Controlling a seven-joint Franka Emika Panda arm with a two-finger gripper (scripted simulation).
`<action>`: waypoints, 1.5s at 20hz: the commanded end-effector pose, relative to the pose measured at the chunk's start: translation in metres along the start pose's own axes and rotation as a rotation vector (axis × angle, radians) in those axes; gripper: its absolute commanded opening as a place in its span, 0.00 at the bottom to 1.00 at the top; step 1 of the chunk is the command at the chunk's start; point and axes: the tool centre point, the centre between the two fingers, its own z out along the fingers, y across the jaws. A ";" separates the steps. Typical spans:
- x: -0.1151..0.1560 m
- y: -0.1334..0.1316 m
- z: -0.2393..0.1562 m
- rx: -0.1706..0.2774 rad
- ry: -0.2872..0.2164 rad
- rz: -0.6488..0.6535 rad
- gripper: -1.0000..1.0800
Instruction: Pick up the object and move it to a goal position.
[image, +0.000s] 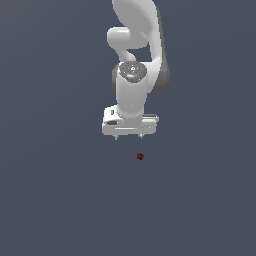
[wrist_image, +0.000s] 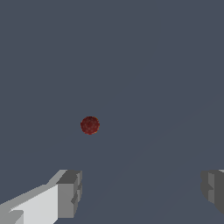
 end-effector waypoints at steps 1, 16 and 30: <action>0.000 0.000 0.000 0.000 0.000 0.000 0.96; 0.005 -0.014 0.001 0.022 0.011 -0.036 0.96; 0.019 -0.048 0.071 0.030 0.013 0.037 0.96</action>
